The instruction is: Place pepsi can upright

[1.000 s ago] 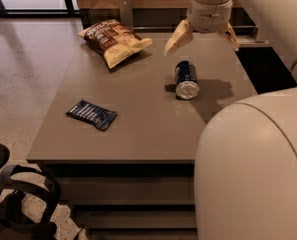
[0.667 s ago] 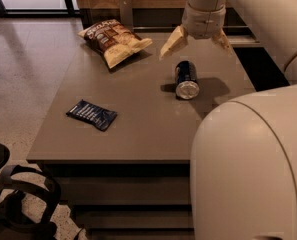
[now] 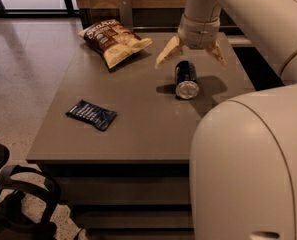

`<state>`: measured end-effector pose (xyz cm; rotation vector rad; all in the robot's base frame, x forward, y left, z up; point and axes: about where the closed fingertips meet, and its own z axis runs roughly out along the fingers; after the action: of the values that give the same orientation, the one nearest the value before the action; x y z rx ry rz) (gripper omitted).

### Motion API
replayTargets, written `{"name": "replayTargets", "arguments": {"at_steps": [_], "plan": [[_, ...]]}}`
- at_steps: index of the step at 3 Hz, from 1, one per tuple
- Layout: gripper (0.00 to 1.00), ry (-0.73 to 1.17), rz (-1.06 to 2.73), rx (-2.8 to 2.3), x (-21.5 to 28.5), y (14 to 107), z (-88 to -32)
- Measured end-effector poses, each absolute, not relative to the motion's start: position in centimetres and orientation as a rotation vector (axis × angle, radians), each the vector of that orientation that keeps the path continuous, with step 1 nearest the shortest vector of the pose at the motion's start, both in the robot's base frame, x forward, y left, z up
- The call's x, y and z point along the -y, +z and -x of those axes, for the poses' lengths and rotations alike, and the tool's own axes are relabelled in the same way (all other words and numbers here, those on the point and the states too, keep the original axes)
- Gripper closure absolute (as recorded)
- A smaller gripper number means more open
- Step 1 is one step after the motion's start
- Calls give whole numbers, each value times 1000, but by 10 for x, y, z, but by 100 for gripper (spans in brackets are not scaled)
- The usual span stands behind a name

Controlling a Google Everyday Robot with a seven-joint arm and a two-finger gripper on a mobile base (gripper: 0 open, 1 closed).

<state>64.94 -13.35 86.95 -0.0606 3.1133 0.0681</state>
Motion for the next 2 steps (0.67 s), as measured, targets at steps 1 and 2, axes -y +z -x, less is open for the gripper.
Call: {"name": "replayTargets", "arguments": {"at_steps": [1,2], "plan": [[0,77,-46,-3127,137,857,-648],[0,82,-96,-3125,138,853,-648]]}}
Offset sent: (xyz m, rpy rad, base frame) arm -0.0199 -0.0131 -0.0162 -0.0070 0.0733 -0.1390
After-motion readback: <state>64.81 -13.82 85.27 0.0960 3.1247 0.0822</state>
